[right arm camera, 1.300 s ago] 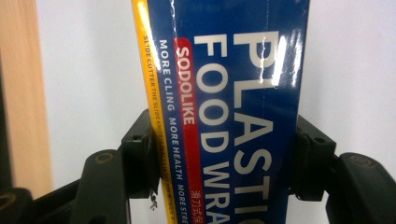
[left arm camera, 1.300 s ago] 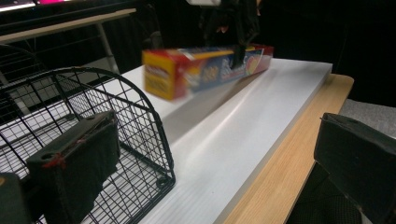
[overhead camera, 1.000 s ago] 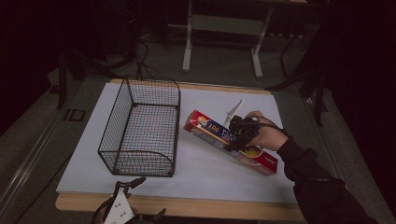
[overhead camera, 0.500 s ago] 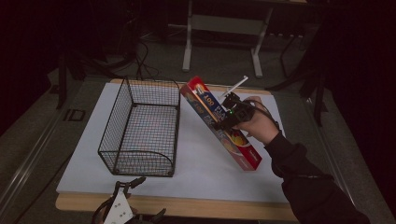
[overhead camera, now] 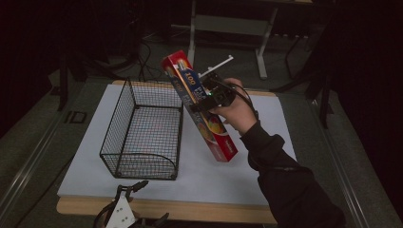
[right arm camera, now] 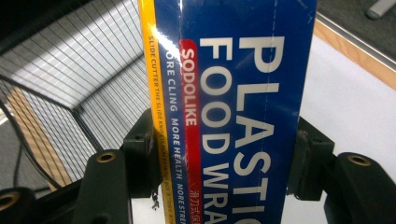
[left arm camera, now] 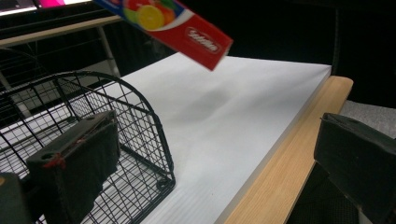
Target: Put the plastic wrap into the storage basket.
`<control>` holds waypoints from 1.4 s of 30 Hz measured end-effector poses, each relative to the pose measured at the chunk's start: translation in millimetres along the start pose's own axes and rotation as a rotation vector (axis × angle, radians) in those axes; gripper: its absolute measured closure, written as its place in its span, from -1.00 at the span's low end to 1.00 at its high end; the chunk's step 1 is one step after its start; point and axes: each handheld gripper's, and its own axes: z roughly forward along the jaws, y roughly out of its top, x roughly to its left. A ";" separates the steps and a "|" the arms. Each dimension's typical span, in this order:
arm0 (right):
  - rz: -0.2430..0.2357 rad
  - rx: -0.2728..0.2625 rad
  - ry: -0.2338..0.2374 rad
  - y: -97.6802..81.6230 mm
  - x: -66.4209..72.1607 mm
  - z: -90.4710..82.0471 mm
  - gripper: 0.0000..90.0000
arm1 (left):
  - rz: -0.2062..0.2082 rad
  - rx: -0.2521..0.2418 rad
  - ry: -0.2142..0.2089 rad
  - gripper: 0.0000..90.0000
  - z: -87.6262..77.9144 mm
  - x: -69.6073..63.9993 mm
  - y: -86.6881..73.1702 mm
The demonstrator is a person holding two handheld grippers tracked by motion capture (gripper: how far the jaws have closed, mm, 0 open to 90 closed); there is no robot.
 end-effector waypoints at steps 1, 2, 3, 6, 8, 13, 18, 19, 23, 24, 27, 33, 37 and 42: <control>0.000 -0.006 0.004 4.1 3.4 1.5 -0.13 | 0.000 0.000 0.000 -0.98 0.0 0.0 0.0; 0.005 -0.013 0.007 8.4 6.8 3.1 -0.13 | -0.001 0.000 -0.001 -0.98 -0.1 0.0 -0.1; 0.005 -0.013 0.007 8.4 6.8 3.1 -0.13 | -0.001 0.000 -0.001 -0.98 -0.1 0.2 -0.1; 0.009 -0.030 0.016 21.8 17.2 6.5 -0.13 | 0.000 -0.001 -0.004 -0.98 -0.2 0.2 -0.1; 0.014 -0.046 0.022 31.3 24.4 7.5 -0.13 | 0.002 -0.001 -0.004 -0.98 -0.4 0.1 0.0; 0.035 -0.110 0.018 57.3 46.2 9.4 -0.13 | 0.002 -0.005 -0.007 -0.98 -0.4 -0.1 0.1; 0.066 -0.161 0.012 68.8 59.3 16.1 -0.13 | 0.002 -0.007 -0.011 -0.98 -1.3 -0.6 0.3; 0.091 -0.182 0.040 72.6 64.3 20.2 -0.13 | 0.003 -0.008 -0.013 -0.98 -1.6 -0.7 0.4; 0.111 -0.210 0.042 75.0 73.6 29.2 -0.13 | 0.001 -0.010 -0.015 -0.98 -1.8 -0.5 0.2; 0.114 -0.217 0.036 74.8 76.8 33.7 -0.13 | 0.000 -0.011 -0.016 -0.98 -1.9 -0.4 0.3; 0.134 -0.227 0.039 71.6 83.1 49.2 -0.13 | 0.002 -0.010 -0.017 -0.98 -2.6 -0.9 0.4; 0.167 -0.223 0.036 61.2 87.1 79.3 -0.13 | 0.002 -0.010 -0.020 -0.98 -2.6 -0.7 0.3; 0.169 -0.185 -0.001 53.1 86.8 99.4 -0.13 | 0.004 -0.010 -0.022 -0.98 -2.5 -0.8 0.4; 0.173 -0.142 -0.027 45.0 86.0 121.5 -0.13 | 0.001 -0.010 -0.024 -0.98 -2.7 -0.8 0.4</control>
